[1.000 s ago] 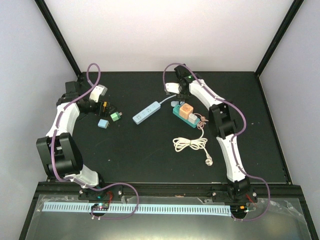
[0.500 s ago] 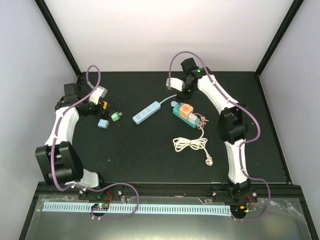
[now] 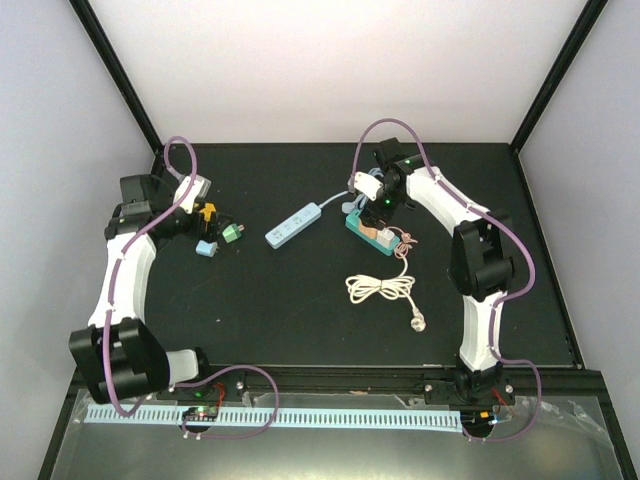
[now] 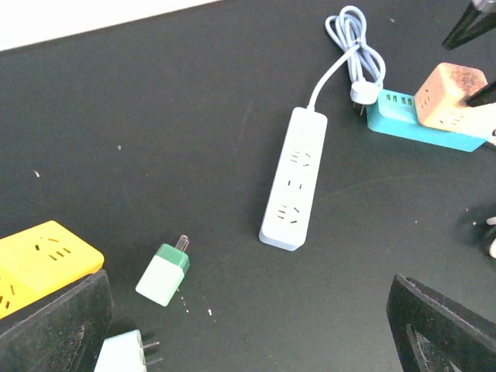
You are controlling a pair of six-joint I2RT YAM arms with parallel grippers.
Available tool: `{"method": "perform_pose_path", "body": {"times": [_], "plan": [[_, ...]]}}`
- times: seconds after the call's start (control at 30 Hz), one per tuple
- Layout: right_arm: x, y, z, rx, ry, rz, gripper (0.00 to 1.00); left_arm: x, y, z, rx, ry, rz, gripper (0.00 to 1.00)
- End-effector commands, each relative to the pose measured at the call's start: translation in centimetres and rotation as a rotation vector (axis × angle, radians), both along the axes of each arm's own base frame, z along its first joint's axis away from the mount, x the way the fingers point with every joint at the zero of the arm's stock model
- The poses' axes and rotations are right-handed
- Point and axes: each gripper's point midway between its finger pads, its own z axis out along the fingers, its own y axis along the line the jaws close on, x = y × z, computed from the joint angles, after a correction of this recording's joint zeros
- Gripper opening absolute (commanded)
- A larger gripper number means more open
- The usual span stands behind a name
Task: Pull the plug off the socket
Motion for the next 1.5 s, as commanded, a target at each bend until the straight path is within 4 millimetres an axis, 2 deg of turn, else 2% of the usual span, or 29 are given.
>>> {"method": "perform_pose_path", "body": {"times": [0.0,0.17,0.37,0.53,0.7,0.87,1.1,1.37,1.4,1.47], "plan": [[0.8,-0.2,-1.8,-0.007,0.014,-0.05,0.86,-0.4,-0.4,3.0,-0.012,-0.149,0.003,0.99],[-0.5,0.0,-3.0,0.004,0.069,-0.014,0.71,-1.1,-0.4,3.5,0.024,-0.167,-0.004,0.99],[-2.4,0.9,-3.0,0.045,0.105,0.062,0.48,-1.8,-0.9,3.0,0.032,-0.142,-0.06,0.99],[-5.4,2.6,-3.0,0.082,0.155,0.179,0.39,-2.3,-1.3,2.5,0.029,-0.115,-0.091,0.99],[-9.2,5.3,-2.9,0.106,0.18,0.303,0.39,-3.0,-1.7,2.1,0.021,-0.097,-0.12,0.99],[-13.3,9.3,-2.8,0.113,0.177,0.419,0.39,-3.8,-2.2,1.3,0.011,-0.072,-0.156,0.99],[-17.6,14.2,-2.7,0.121,0.16,0.528,0.39,-5.0,-2.8,0.0,0.002,-0.045,-0.204,0.99],[-21.5,18.2,-2.4,0.12,0.12,0.616,0.4,-6.1,-3.3,-0.9,-0.003,-0.035,-0.25,0.99],[-21.7,18.5,-2.3,0.124,0.119,0.62,0.43,-6.2,-3.4,-1.0,-0.005,-0.034,-0.255,0.99],[-22.1,19.0,-1.9,0.143,0.13,0.618,0.62,-6.5,-3.6,-1.3,-0.009,-0.031,-0.267,0.99]]}}
